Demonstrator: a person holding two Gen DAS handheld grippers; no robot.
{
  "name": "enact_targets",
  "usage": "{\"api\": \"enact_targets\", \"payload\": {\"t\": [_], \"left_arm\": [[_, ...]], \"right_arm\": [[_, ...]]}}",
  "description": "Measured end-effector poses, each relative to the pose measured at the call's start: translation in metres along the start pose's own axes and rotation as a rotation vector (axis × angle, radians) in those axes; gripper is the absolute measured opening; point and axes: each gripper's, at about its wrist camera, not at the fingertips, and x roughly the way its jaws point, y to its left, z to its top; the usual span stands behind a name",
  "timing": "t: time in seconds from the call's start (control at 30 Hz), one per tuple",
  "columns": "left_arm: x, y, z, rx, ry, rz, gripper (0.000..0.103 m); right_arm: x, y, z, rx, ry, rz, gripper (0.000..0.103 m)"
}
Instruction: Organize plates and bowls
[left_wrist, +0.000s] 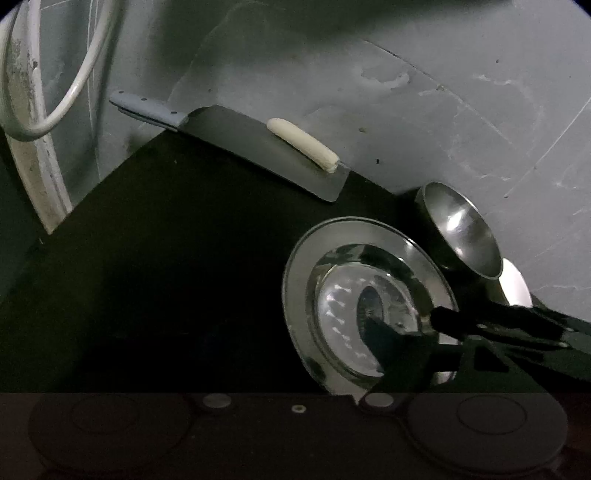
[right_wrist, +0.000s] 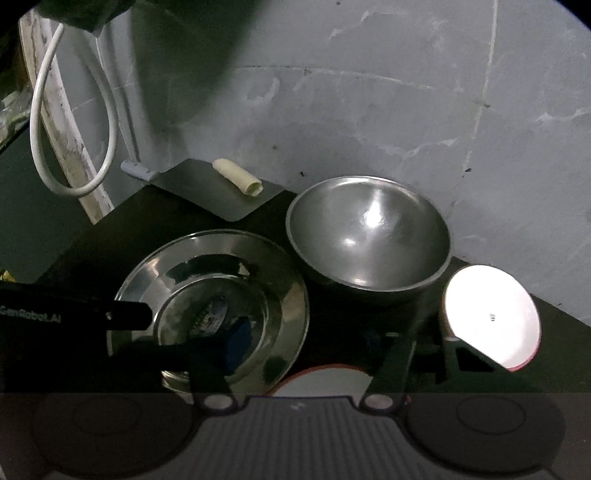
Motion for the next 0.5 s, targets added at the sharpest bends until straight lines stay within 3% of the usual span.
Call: {"api": "enact_targets", "payload": {"t": [0.07,0.13,0.2,0.27,0.5], "left_arm": [[0.0,-0.0013,-0.0005,0.0,-0.002,-0.003,0.068],[0.0009,-0.0008,0.0006,-0.013,0.0,-0.012,0.055],[0.0008,0.0008,0.0009,-0.031,0.005,-0.026,0.04],[0.0004,0.0016,0.0003,-0.042,0.009,-0.046,0.033],[-0.008,0.0061,-0.0053,-0.033,-0.004,-0.037,0.03]], "right_arm": [[0.004,0.0007,0.0002,0.0,0.008,0.007,0.052],[0.0064,0.0006,0.0004,0.008,0.013,0.016,0.038],[0.0082,0.0008,0.0005,0.014,0.02,0.025,0.033],[0.0085,0.0019,0.0006,0.021,0.018,0.029,0.029],[0.0044,0.0048,-0.0026,0.045,0.012,0.049,0.026]]}}
